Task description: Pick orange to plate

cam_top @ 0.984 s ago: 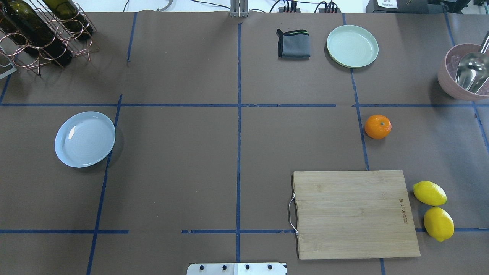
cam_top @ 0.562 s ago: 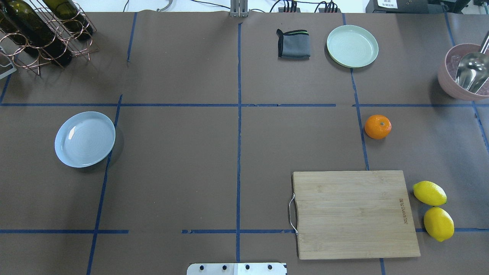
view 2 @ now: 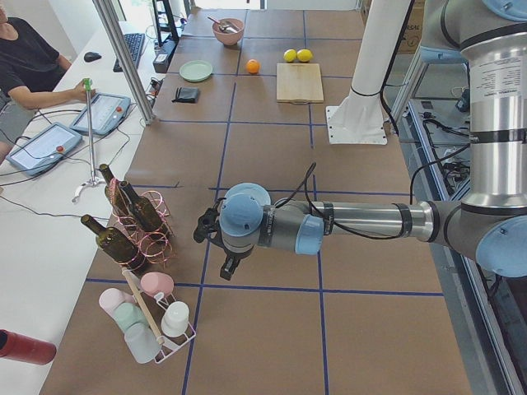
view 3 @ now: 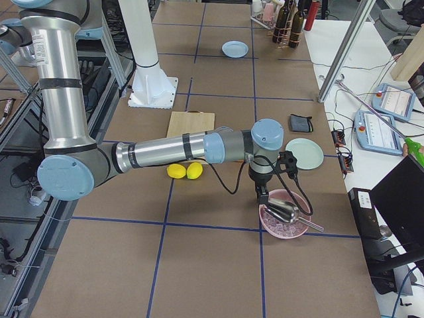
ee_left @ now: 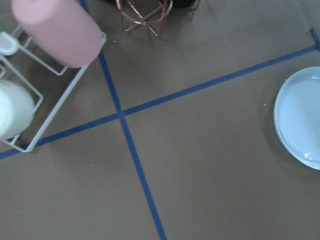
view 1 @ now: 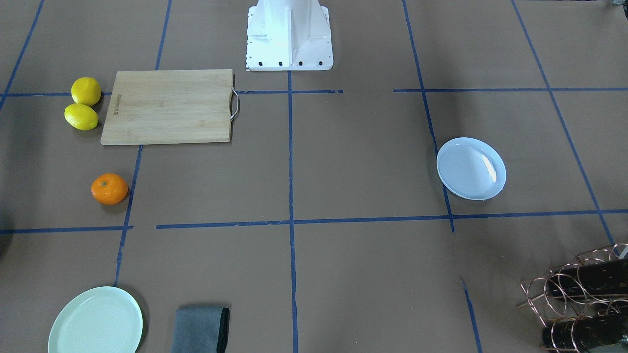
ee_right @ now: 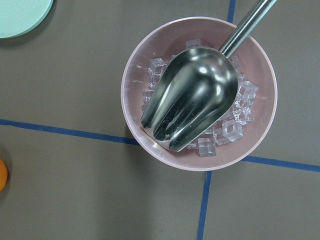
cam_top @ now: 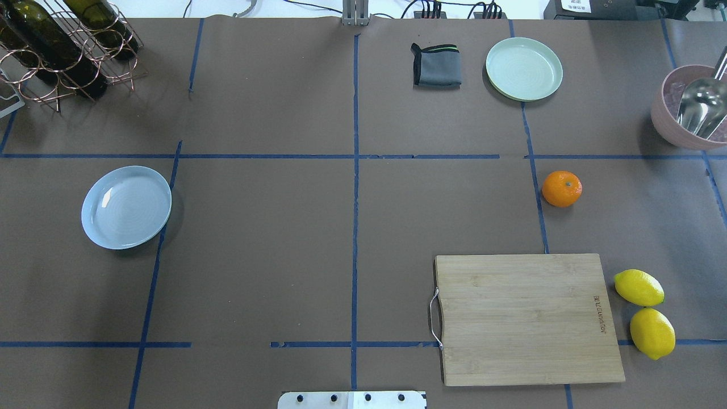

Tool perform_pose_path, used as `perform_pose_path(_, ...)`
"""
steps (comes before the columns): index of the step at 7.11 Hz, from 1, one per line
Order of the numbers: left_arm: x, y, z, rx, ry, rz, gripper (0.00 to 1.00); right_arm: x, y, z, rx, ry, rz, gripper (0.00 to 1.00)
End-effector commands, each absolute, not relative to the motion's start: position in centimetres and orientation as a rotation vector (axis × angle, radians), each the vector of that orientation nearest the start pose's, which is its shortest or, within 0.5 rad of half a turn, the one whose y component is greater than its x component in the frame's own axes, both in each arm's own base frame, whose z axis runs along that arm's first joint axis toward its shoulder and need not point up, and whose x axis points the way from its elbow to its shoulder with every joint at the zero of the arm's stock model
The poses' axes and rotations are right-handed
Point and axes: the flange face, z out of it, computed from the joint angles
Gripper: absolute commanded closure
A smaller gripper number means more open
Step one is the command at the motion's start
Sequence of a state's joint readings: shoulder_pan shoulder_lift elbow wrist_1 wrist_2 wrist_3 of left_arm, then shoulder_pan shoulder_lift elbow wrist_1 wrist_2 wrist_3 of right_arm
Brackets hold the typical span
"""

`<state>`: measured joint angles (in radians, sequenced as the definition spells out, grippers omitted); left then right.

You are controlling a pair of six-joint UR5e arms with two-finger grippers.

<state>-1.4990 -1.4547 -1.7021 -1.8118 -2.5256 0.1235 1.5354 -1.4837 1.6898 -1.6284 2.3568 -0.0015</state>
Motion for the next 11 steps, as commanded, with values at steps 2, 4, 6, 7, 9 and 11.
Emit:
perform_pose_path(2,14.6,-45.2,56.9,0.132,0.990,0.101,0.00,4.2,-52.7,56.8,0.117,-0.787,-0.094,0.00)
perform_pose_path(4,22.3,-44.6,55.7,0.126,0.917,-0.008,0.00,3.7,-52.7,57.9,0.094,-0.781,-0.094,0.00)
perform_pose_path(6,23.7,-44.6,57.6,0.099,0.887,-0.002,0.06,3.8,-52.6,58.1,0.091,-0.781,-0.094,0.00)
perform_pose_path(7,25.0,-45.1,57.8,0.091,0.885,0.008,0.08,3.7,-52.5,58.1,0.089,-0.783,-0.095,0.00)
perform_pose_path(9,26.4,-45.4,58.9,0.095,0.850,0.011,0.26,3.6,-52.2,58.6,0.081,-0.781,-0.096,0.00)
perform_pose_path(11,26.8,-45.6,59.5,0.087,0.846,0.012,0.52,3.6,-52.2,58.6,0.083,-0.781,-0.096,0.00)
